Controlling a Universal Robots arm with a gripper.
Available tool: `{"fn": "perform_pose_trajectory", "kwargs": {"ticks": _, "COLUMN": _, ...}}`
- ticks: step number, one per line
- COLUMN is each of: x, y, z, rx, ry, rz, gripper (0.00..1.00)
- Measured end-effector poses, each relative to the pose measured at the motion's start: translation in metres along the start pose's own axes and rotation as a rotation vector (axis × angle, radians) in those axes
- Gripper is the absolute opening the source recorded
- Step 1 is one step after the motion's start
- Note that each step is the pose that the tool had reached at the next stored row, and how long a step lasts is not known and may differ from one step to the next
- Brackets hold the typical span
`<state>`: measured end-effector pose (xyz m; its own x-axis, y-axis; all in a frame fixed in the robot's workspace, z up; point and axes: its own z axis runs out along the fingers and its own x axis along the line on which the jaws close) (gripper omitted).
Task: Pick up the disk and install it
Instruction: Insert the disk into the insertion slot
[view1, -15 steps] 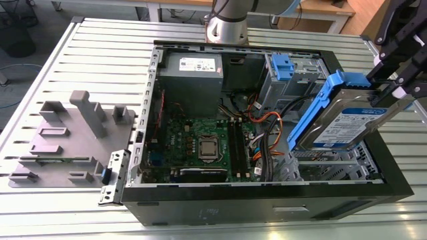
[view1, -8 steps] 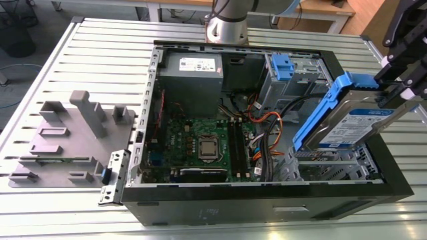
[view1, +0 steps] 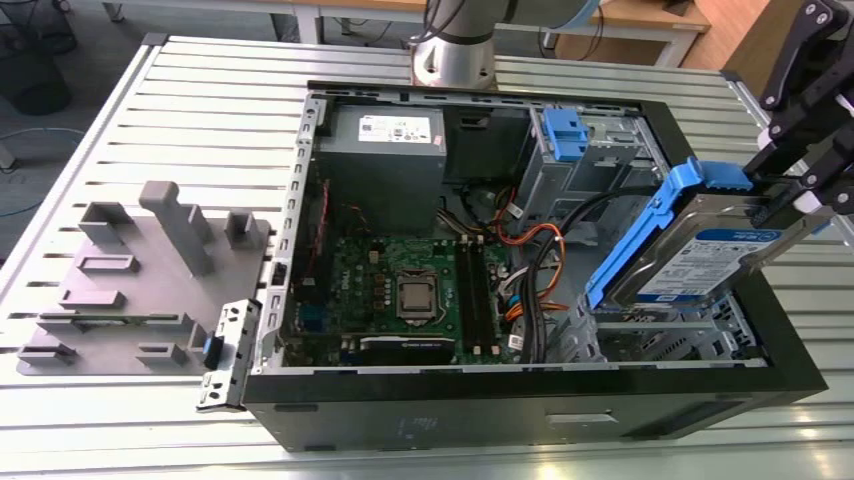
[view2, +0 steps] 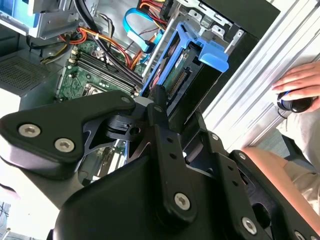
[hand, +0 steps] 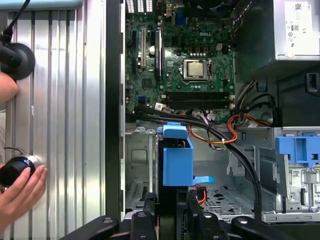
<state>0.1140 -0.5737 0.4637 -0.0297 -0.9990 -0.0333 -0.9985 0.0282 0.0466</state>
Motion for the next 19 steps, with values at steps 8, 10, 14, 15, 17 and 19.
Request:
{"fn": "perform_pose_trajectory", "kwargs": {"ticks": 8, "x": 0.0, "y": -0.0045, "z": 0.0043, "rx": -0.004, "ry": 0.0001, "rz": 0.0, "gripper": 0.35}}
{"fn": "perform_pose_trajectory", "kwargs": {"ticks": 10, "x": 0.0, "y": -0.0056, "z": 0.0055, "rx": -0.0044, "ry": 0.0002, "rz": 0.0, "gripper": 0.35}}
{"fn": "perform_pose_trajectory", "kwargs": {"ticks": 14, "x": 0.0, "y": -0.0059, "z": 0.0062, "rx": -0.0045, "ry": 0.0001, "rz": 0.0, "gripper": 0.35}}
{"fn": "perform_pose_trajectory", "kwargs": {"ticks": 15, "x": 0.0001, "y": -0.006, "z": 0.0069, "rx": -0.0045, "ry": 0.0001, "rz": 0.0, "gripper": 0.35}}
{"fn": "perform_pose_trajectory", "kwargs": {"ticks": 17, "x": 0.0001, "y": -0.0061, "z": 0.0089, "rx": -0.0045, "ry": 0.0001, "rz": 0.0, "gripper": 0.35}}
{"fn": "perform_pose_trajectory", "kwargs": {"ticks": 19, "x": 0.0001, "y": -0.0061, "z": 0.009, "rx": -0.0046, "ry": 0.0002, "rz": 0.0, "gripper": 0.35}}
